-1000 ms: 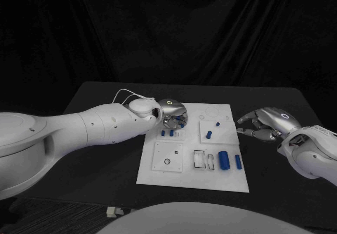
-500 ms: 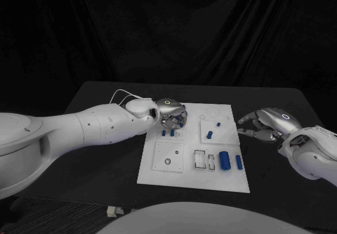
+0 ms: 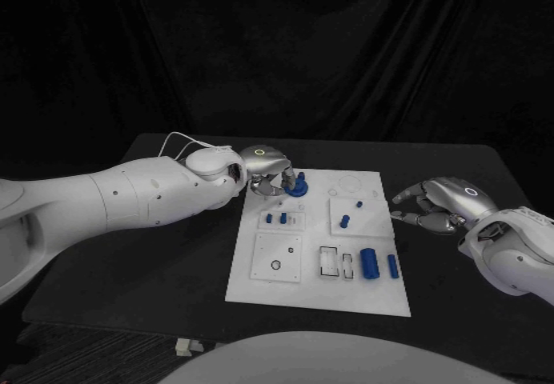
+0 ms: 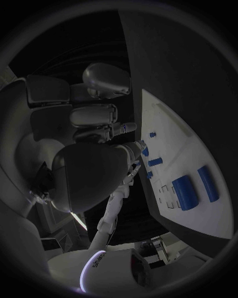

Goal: Assemble the parts on the task board

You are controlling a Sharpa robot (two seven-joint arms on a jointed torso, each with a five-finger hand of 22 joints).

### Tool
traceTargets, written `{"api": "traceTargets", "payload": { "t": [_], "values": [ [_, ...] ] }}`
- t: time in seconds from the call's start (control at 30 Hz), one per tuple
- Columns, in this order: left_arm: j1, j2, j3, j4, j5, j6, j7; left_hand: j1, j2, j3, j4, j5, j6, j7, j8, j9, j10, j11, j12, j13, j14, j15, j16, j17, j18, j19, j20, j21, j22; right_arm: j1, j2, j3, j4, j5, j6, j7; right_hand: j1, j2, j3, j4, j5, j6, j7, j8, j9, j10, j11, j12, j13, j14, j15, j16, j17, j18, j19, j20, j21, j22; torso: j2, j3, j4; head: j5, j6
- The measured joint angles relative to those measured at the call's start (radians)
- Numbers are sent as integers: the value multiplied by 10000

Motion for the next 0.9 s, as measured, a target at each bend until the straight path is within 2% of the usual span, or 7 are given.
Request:
{"api": "traceTargets", "payload": {
  "t": [0.43, 0.9],
  "values": [
    [46, -316, -5, 77, -2, 470, -184, -49, 24, -2, -1, -2, 0, 0, -21, 0, 34, 34, -204, -147, -28, 27, -76, -145, 0, 0, 0, -76, -1, -40, -16, 0, -12, 0, 1, -1, 0, 0, 0, 0, 0, 0, 0, 0, 0, 0, 0, -35, 0, 0, 0, 1, 0, 0, 0, 0, 0, 0, 4, -9, -4, 35, 0],
    [-117, -326, -5, 109, -3, 710, -274, -114, -42, -15, -14, -21, 0, 2, -98, 0, 34, 34, -249, -179, -27, 26, -76, -170, 0, 0, 0, -76, -1, -81, -27, 1, -17, 0, 1, -1, 0, 0, 0, 0, 0, 35, -35, 0, 0, 0, 0, -40, 0, 0, 0, 1, 0, 0, 0, 0, 0, 0, 6, -9, -7, 75, 0]
  ]
}}
